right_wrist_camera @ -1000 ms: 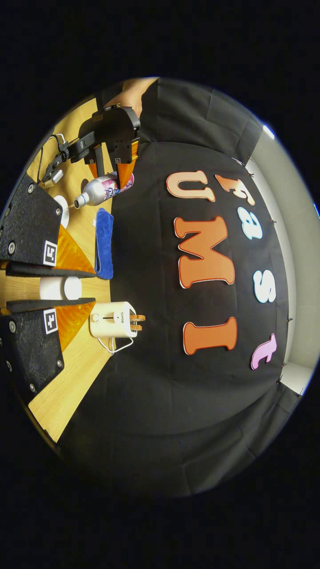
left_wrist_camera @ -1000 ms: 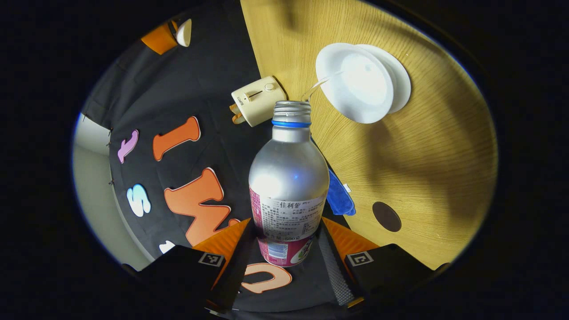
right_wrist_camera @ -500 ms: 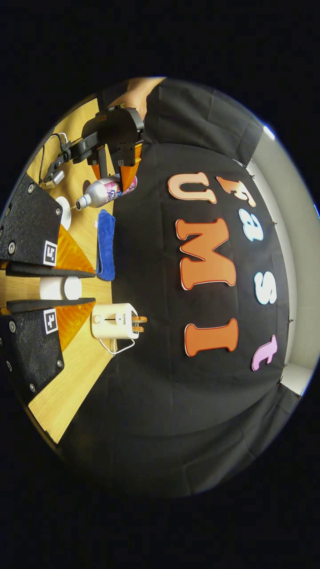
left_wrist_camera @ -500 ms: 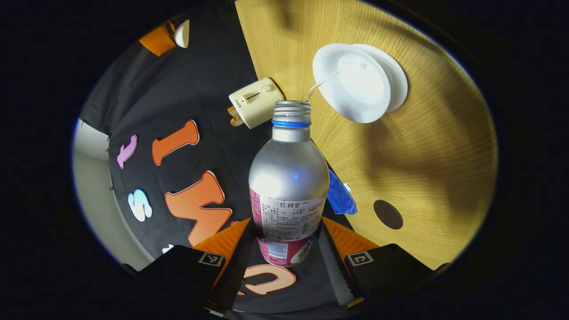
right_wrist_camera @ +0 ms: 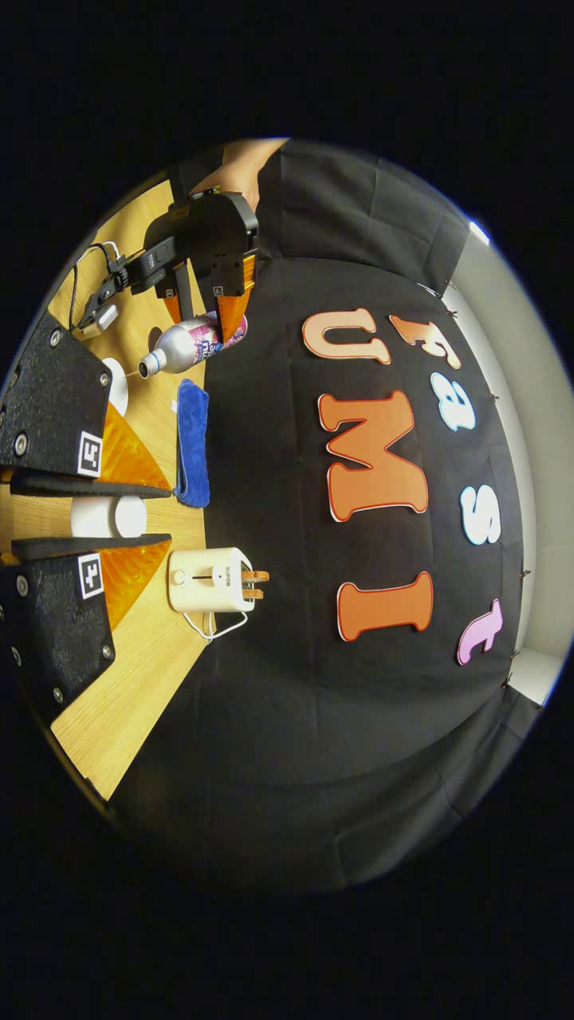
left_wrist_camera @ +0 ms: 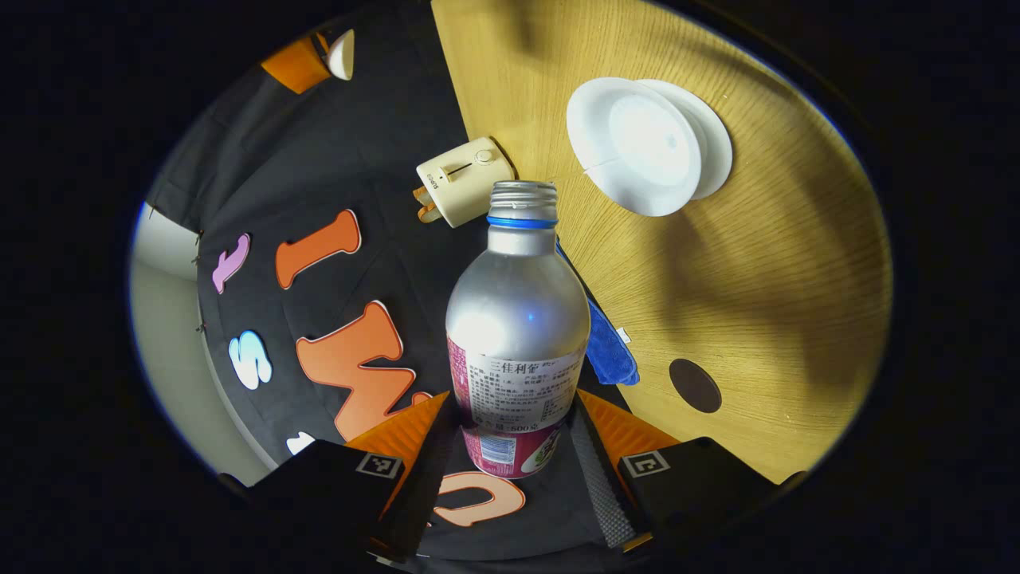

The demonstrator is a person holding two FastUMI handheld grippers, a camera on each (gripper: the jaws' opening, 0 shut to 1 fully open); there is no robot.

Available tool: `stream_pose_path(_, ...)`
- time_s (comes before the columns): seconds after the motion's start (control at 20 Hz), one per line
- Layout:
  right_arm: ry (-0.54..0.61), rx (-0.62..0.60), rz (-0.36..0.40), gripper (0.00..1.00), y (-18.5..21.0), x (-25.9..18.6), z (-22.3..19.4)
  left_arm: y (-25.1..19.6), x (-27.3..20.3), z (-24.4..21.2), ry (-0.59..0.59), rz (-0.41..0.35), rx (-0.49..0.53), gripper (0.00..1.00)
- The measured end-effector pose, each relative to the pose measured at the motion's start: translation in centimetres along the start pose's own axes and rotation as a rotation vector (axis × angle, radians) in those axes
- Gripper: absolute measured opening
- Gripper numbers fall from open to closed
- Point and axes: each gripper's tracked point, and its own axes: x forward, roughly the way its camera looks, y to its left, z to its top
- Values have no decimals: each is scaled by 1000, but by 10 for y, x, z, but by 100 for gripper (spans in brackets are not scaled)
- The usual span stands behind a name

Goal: Open the teacup lid with one hand, grasp the water bottle and pour water into the teacup with the other hand; after pouring, place the water bottle on the coaster and then close the teacup lid.

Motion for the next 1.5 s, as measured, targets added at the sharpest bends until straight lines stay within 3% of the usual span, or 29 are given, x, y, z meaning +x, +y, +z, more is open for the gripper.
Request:
stream_pose_path(0.45, -7, -37, 16, 21, 28, 5, 8, 49, -5, -15, -33, 169, -211, 82)
stream_pose_path(0.5, -14, -43, 18, 21, 33, 6, 10, 55, -7, -22, -32, 182, -255, 87)
stream_pose_path(0.55, -19, -46, 23, 21, 37, 7, 12, 61, -7, -30, -26, 200, -304, 82)
stream_pose_path(0.7, -18, -39, 44, 21, 55, 15, 13, 85, -11, -57, 11, 280, -455, 84)
stream_pose_path(0.75, -18, -39, 52, 25, 61, 16, 14, 90, -13, -65, 22, 304, -504, 84)
stream_pose_path(0.8, -20, -41, 62, 21, 67, 19, 14, 96, -13, -73, 26, 323, -555, 82)
stream_pose_path(0.95, -14, -34, 95, 21, 88, 26, 8, 100, -15, -94, 57, 358, -724, 84)
stream_pose_path(1.5, 63, -22, 175, 20, 139, 55, -47, 82, -12, -155, 129, 372, -1425, 83)
